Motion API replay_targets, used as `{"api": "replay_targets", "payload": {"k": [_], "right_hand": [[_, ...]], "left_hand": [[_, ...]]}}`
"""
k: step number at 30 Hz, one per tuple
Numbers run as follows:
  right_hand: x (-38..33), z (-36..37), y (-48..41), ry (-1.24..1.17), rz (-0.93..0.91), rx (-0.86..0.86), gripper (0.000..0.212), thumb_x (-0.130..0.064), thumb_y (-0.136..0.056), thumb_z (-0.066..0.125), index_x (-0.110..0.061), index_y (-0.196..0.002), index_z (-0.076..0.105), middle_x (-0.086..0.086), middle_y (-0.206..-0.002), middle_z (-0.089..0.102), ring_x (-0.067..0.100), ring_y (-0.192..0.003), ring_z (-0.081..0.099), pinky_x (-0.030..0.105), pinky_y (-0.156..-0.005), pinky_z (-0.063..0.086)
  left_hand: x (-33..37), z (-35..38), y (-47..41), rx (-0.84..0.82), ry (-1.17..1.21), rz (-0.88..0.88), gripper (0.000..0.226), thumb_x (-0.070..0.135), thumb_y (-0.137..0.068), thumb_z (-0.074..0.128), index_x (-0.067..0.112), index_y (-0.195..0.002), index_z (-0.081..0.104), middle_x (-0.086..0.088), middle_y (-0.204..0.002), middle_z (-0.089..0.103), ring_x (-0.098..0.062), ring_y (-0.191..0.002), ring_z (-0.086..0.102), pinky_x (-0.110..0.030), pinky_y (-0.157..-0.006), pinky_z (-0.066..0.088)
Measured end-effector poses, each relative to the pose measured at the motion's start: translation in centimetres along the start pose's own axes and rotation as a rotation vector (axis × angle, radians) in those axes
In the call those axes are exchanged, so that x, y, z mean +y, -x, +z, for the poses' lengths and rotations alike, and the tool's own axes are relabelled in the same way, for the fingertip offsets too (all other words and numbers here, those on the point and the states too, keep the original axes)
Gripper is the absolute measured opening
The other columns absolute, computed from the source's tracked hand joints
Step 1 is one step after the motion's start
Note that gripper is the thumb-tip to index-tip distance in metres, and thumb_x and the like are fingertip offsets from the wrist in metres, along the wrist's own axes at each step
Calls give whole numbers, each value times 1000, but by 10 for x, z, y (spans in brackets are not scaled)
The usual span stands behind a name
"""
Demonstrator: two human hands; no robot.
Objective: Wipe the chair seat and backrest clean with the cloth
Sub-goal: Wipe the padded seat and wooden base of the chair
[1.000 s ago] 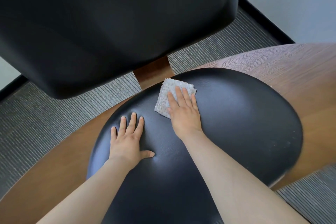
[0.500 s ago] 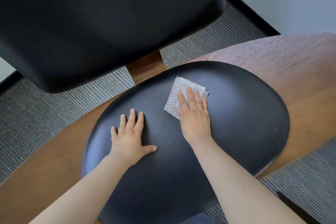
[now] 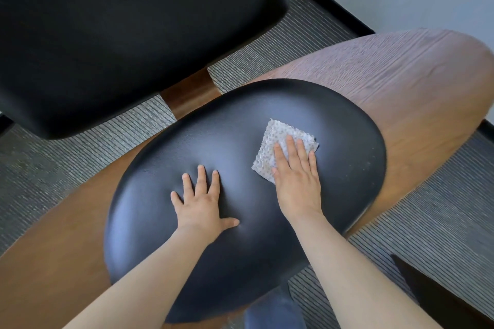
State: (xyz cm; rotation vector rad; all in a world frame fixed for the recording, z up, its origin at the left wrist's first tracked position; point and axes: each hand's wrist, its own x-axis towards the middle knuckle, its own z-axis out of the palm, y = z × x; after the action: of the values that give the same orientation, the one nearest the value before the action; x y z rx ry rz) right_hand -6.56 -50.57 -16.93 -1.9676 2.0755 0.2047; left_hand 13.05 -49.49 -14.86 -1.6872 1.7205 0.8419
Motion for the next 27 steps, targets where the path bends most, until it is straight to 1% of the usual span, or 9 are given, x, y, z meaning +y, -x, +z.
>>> {"api": "replay_targets", "payload": {"k": [3,8,11,14,17,20,22,24,27], "right_hand": [[9,2,13,31,37,31,52,-25,-96,49,-16,-146,35,9,-157,22,27,-146,13,46,-117,10],[21,1,31,29,90,81,53,-23,-94,53,-16,-145,38,9,-157,24,26,-146,14,47,-117,12],[35,-3,47,23,126,119,54,-20,-91,61,-17,-142,42,9,-156,26,26,-146,15,46,-117,15],[49,-8,62,-10,175,155,53,-17,-87,66,-17,-137,49,9,-153,32,26,-144,21,44,-116,25],[60,-13,71,-55,225,188,49,-15,-81,73,-18,-127,59,7,-146,42,26,-136,36,39,-106,41],[68,-21,82,-128,307,186,50,-10,-74,78,-18,-122,64,5,-137,48,27,-125,47,36,-84,54],[73,-26,92,-165,391,188,49,-8,-74,78,-17,-120,65,5,-134,50,28,-121,51,36,-74,56],[80,-32,103,-258,506,182,42,-7,-79,72,-16,-120,65,5,-129,53,28,-113,56,38,-75,55],[97,-45,114,-356,707,66,28,-11,-86,63,-16,-114,66,5,-117,56,26,-89,61,33,-66,49]], "left_hand": [[2,0,0,0,-23,-9,117,74,-70,59,27,-150,-12,-3,-158,-22,-37,-145,-14,-59,-114,12],[0,3,-1,10,-57,-6,118,77,-69,56,27,-150,-13,-3,-158,-21,-37,-145,-12,-58,-114,16],[1,1,-1,-4,-63,-8,118,77,-69,57,27,-150,-13,-3,-158,-20,-37,-145,-11,-57,-114,17],[4,-6,-1,-23,-40,-8,117,72,-70,62,26,-151,-8,-3,-159,-17,-36,-145,-8,-54,-114,22],[7,-15,2,-39,51,15,110,62,-74,66,23,-152,0,-4,-159,-12,-32,-147,-5,-48,-114,28],[17,-20,14,-58,59,71,106,58,-76,67,25,-152,0,-2,-160,-10,-28,-148,-5,-46,-114,29],[27,-20,23,-69,57,92,105,58,-77,67,26,-151,-1,-1,-160,-10,-29,-148,-4,-45,-114,28],[38,-20,32,-90,57,106,105,57,-78,66,27,-151,-2,-2,-160,-11,-29,-148,-5,-44,-115,26],[54,-23,44,-116,44,119,105,58,-79,65,28,-151,-5,-1,-160,-13,-29,-148,-6,-44,-115,25]]}}
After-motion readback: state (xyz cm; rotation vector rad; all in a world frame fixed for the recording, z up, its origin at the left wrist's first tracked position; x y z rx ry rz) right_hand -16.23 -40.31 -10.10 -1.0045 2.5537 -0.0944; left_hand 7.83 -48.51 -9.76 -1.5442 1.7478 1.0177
